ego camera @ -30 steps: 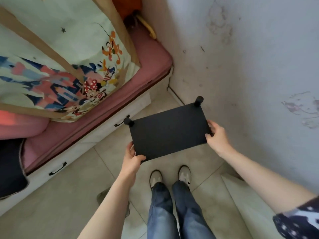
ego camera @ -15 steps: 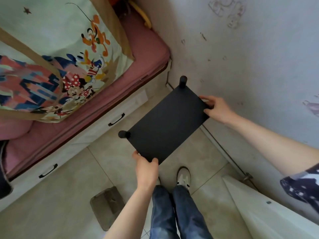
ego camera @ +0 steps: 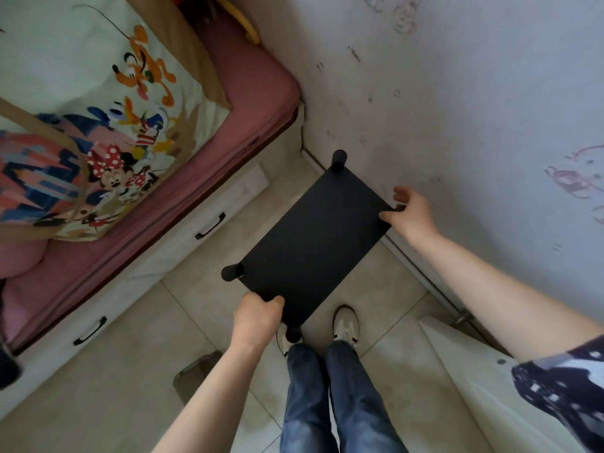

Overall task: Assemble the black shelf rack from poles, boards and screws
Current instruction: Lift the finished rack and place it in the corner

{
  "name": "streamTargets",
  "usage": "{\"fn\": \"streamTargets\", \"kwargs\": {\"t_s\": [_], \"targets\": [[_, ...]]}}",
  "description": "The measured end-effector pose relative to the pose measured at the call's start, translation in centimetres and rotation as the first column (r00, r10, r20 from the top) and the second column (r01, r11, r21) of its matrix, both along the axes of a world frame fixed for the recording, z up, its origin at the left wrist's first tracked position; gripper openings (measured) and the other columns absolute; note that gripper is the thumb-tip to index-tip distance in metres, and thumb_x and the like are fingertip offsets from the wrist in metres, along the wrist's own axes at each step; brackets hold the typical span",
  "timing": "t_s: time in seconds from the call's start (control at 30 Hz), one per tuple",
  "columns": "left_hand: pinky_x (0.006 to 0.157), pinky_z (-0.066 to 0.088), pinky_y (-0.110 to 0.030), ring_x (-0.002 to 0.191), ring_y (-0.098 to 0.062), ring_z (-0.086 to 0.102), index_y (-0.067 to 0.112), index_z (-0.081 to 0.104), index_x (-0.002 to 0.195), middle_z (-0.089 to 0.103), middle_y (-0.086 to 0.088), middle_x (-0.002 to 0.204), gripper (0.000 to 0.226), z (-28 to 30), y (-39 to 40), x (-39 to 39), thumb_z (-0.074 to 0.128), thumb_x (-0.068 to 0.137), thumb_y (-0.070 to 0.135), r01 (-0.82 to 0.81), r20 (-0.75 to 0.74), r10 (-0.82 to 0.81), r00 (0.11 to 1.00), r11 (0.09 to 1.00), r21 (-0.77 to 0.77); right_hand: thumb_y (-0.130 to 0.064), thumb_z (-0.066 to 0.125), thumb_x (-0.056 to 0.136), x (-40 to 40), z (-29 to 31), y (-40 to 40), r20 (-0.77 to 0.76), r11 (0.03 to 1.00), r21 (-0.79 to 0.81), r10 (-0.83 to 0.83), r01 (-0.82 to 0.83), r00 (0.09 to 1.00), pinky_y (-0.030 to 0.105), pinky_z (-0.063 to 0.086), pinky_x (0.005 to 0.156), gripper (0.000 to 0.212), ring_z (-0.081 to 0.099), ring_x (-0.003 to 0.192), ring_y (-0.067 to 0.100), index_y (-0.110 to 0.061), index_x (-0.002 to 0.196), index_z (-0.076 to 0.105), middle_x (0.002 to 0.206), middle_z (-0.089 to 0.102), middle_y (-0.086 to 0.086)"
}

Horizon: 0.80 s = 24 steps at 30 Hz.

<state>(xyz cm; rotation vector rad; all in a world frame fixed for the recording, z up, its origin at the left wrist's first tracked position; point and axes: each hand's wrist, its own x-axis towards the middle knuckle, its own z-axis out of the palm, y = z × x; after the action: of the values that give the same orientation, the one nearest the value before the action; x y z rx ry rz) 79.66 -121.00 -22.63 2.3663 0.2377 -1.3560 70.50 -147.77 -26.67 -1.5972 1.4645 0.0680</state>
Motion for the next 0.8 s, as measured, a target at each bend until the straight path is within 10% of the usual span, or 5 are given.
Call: {"fn": "streamTargets", "kwargs": {"t_s": [0.17,0.4,0.6,0.8], "targets": [[0.047,0.045,-0.028,0.061,-0.021,0.059,0.005,0.059,0.089,0.063,-0.01,0.079,0.015,1.1,-1.5,1.7,0.059,0.097,0.017,0.237,0.087,-0.243,0.966,0.969,0.073,-0.025,0.073,0.088,-1.2,-0.1,2.0,0.003,0.957,0.123,-0.266,0.264,0.964,0.041,0.04,0.108,0.074,0.046,0.131,0.029,-0.008,0.148,0.032,0.148,0.043,0.011],[0.079,0.039,-0.016,0.099,-0.003,0.055,0.022,0.065,0.123,0.064,0.007,0.115,0.024,-0.2,-6.0,5.7,0.056,0.101,0.021,0.41,0.476,-0.277,0.835,0.889,-0.202,-0.024,0.063,0.096,-2.4,0.1,5.8,-0.067,0.685,0.558,-0.525,0.468,0.848,0.05,0.053,0.082,0.049,0.059,0.109,0.031,-0.006,0.137,0.045,0.126,0.058,0.013],[0.09,0.038,-0.028,0.114,-0.015,0.054,0.015,0.052,0.141,0.058,-0.005,0.136,0.046,-3.7,-8.0,8.3,0.048,0.104,0.042,0.375,0.144,-0.348,0.926,0.891,-0.256,-0.015,0.055,0.1,-1.3,0.7,7.9,-0.026,0.634,0.64,-0.547,0.434,0.837,0.058,0.052,0.09,0.025,0.063,0.105,0.033,-0.008,0.124,0.051,0.119,0.061,0.014],[0.093,0.035,-0.027,0.127,-0.021,0.052,0.014,0.051,0.143,0.055,-0.006,0.14,0.041,-5.1,-8.0,9.3,0.044,0.107,0.033,0.269,0.123,-0.244,0.962,0.922,-0.278,-0.003,0.056,0.096,0.8,0.6,7.5,0.011,0.727,0.566,-0.478,0.388,0.878,0.053,0.057,0.084,0.021,0.063,0.103,0.027,-0.016,0.112,0.053,0.117,0.06,0.007]]}}
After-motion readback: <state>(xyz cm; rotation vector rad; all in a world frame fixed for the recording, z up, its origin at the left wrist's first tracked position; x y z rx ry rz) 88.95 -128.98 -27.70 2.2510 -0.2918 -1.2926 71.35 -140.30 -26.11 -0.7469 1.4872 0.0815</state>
